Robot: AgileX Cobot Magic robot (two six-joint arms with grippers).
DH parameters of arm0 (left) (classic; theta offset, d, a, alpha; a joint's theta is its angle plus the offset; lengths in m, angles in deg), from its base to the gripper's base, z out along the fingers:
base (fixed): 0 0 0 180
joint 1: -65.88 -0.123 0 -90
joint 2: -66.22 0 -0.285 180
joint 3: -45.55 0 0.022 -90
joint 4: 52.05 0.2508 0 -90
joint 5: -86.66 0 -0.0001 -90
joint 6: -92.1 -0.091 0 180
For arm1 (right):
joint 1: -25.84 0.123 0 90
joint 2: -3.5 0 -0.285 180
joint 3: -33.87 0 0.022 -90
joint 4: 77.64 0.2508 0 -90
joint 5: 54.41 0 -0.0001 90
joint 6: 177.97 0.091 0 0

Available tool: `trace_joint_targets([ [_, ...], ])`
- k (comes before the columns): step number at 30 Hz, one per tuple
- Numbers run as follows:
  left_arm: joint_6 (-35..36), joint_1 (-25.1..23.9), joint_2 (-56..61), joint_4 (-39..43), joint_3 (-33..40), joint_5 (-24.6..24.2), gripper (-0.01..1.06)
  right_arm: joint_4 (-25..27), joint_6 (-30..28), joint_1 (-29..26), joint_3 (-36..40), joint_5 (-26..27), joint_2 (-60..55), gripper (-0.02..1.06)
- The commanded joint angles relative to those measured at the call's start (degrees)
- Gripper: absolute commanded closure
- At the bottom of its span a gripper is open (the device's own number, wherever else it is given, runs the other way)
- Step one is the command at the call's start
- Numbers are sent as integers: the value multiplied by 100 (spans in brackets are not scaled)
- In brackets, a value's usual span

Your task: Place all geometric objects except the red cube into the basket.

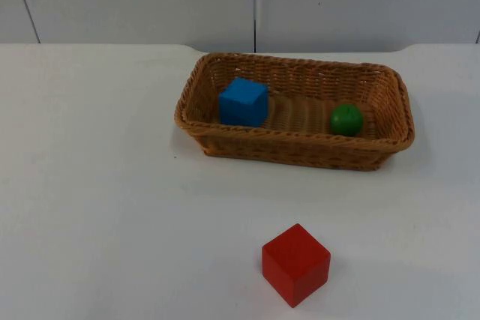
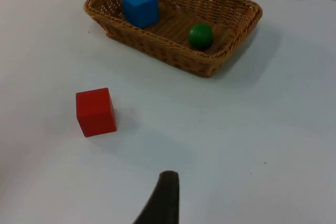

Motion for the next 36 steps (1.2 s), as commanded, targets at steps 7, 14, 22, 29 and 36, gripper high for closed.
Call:
trace_joint_targets([
  [7,49,-11,23,48,24,64,0,13,-33,-9,38,77,22,-1],
  [14,49,-11,23,48,24,64,0,13,-33,-9,38,77,22,-1],
  [22,49,-11,23,48,24,64,0,13,-33,-380,38,77,22,-1],
  [29,49,-11,23,48,24,64,0,13,-33,-1410,38,77,22,-1],
  [36,49,-11,23,48,24,64,0,13,-50,-2107,38,77,22,-1],
])
